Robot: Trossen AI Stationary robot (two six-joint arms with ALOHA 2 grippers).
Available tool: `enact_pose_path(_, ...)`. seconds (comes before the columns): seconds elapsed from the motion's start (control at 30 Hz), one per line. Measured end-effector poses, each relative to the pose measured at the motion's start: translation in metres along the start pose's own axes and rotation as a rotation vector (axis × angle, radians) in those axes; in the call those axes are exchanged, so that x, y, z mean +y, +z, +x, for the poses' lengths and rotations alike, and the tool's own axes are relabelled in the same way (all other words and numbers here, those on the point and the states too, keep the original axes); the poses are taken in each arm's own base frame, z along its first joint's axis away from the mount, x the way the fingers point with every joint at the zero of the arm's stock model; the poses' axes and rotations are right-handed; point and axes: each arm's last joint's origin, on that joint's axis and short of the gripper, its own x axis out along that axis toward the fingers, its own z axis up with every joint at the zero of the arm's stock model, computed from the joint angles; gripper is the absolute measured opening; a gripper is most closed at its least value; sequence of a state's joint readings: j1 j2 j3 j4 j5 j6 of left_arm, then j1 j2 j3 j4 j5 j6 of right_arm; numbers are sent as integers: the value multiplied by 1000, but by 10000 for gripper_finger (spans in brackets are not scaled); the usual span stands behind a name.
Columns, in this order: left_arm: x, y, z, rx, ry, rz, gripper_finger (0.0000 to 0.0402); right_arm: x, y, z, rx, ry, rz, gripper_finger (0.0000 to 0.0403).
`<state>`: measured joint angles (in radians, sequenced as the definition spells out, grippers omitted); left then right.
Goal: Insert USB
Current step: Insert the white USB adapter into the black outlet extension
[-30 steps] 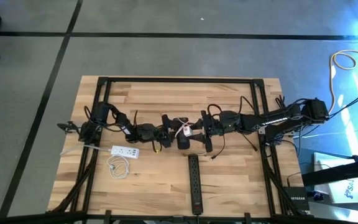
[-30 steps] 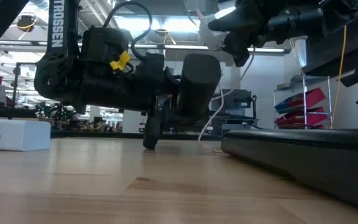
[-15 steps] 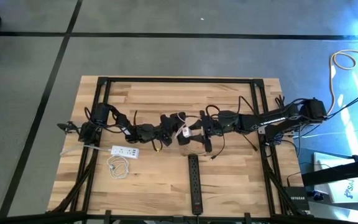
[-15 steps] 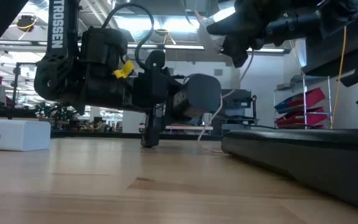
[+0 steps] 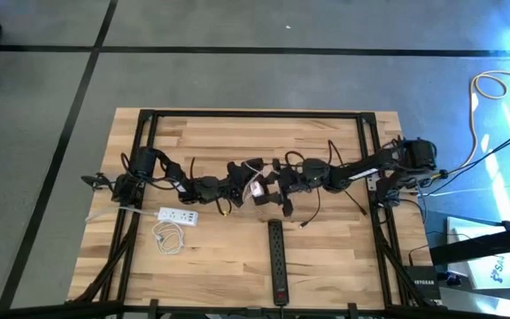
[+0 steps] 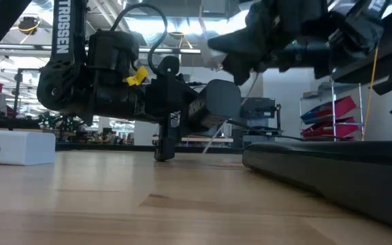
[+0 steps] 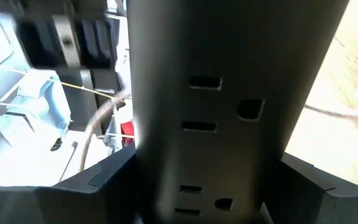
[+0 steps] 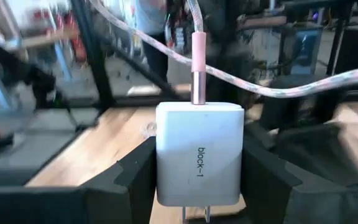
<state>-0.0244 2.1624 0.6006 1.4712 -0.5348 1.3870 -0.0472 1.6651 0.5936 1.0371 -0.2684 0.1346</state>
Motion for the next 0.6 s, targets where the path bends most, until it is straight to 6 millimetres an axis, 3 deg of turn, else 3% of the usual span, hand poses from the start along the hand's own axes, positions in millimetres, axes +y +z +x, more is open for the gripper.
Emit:
enact_pose_path(0.2, 0, 0, 0, 0, 4, -2, 261, -19, -10, -18, -138, -13, 64, 172)
enact_pose_path(0.37, 0, 0, 0, 3, 4, -19, 261, -22, -20, -33, -202, -44, 112, 172)
enact_pose_path(0.5, 1, 0, 0, 2, 6, -20, 261, -20, -19, -28, -243, 21, 141, 172)
enact_pose_path(0.6, 2, 0, 0, 0, 24, -31, 261, -19, -29, -21, -196, 24, 158, 172)
